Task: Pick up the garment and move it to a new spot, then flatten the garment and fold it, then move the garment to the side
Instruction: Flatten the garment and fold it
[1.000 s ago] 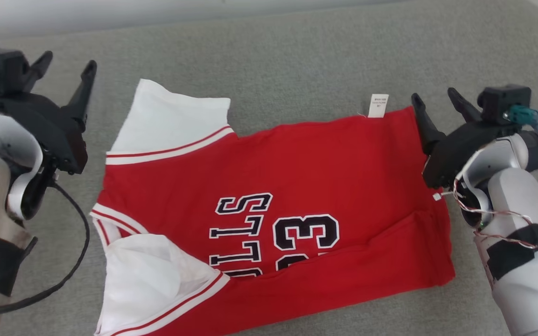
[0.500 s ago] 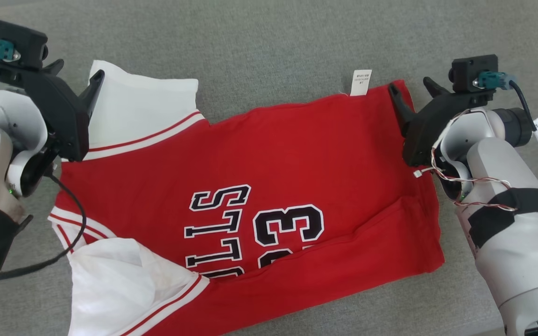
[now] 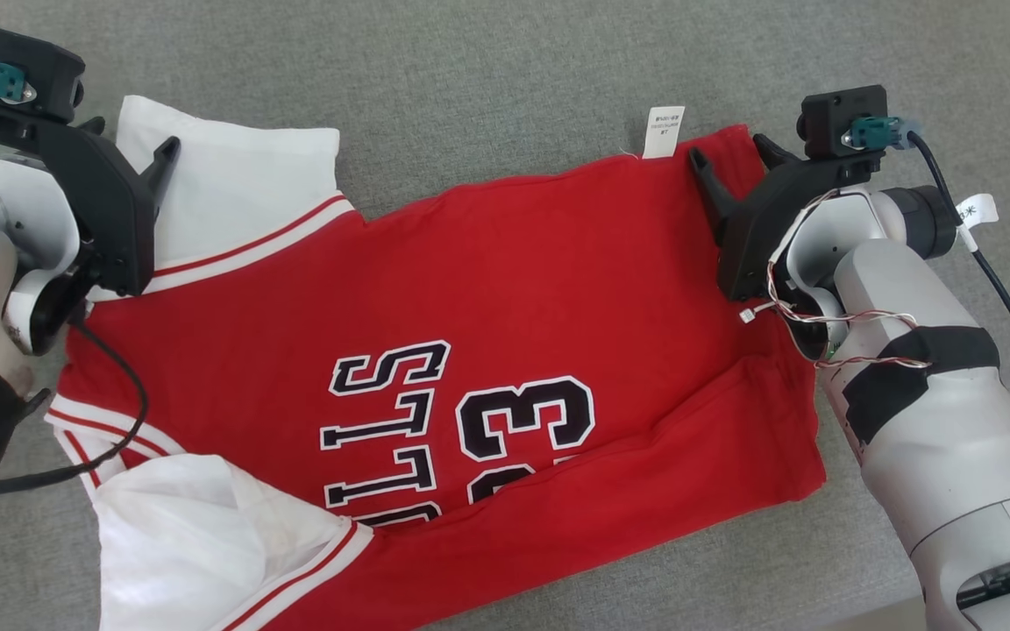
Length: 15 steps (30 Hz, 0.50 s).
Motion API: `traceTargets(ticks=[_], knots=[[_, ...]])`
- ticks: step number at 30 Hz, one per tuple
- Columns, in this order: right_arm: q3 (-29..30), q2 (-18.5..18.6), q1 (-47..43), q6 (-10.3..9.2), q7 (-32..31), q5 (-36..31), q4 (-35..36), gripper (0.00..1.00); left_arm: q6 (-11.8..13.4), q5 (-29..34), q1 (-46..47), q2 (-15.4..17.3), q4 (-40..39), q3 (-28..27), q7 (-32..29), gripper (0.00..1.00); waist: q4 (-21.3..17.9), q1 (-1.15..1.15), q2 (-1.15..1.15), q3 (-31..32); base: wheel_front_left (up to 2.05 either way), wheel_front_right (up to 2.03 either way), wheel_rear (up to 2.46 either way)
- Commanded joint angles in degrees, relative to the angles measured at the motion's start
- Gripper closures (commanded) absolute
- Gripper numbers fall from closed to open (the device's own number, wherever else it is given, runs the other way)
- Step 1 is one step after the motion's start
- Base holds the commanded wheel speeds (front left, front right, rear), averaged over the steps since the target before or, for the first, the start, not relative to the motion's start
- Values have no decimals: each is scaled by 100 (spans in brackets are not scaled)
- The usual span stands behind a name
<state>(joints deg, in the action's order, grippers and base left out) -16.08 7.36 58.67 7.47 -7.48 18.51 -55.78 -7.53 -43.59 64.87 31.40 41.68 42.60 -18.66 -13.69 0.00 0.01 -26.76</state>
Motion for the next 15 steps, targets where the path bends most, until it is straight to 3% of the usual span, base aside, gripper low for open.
traceTargets(ticks=[1, 6, 7, 8, 9, 11, 15], knots=[[-31, -13, 82, 7, 57, 40, -36, 0, 10, -104, 92, -29, 61, 41, 35, 0, -17, 0, -1, -54, 0, 0, 0], [-157, -24, 214, 7, 148, 76, -224, 1, 10, -154, 258, -101, 311, 216, 49, 0, -16, 0, -1, -187, 0, 0, 0], [-183, -35, 245, 7, 161, 79, -262, 27, 11, -175, 296, -116, 366, 257, 21, 0, -16, 0, -1, -208, 0, 0, 0], [-209, -48, 280, 7, 183, 81, -294, 69, 11, -186, 324, -119, 424, 290, 6, 0, -15, 0, -1, -223, 0, 0, 0], [-229, -58, 312, 6, 205, 87, -334, 100, 11, -186, 337, -120, 496, 323, -1, 17, -17, 0, -1, -235, 0, 0, 0], [-258, -62, 376, 6, 238, 90, -417, 100, 12, -282, 321, -159, 596, 383, -69, 100, -22, 0, -1, -249, 0, 0, 0], [-269, -30, 491, 6, 484, 106, -526, 100, 12, -346, 384, -163, 588, 514, 142, 100, 22, 0, -1, -194, 0, 0, 0]])
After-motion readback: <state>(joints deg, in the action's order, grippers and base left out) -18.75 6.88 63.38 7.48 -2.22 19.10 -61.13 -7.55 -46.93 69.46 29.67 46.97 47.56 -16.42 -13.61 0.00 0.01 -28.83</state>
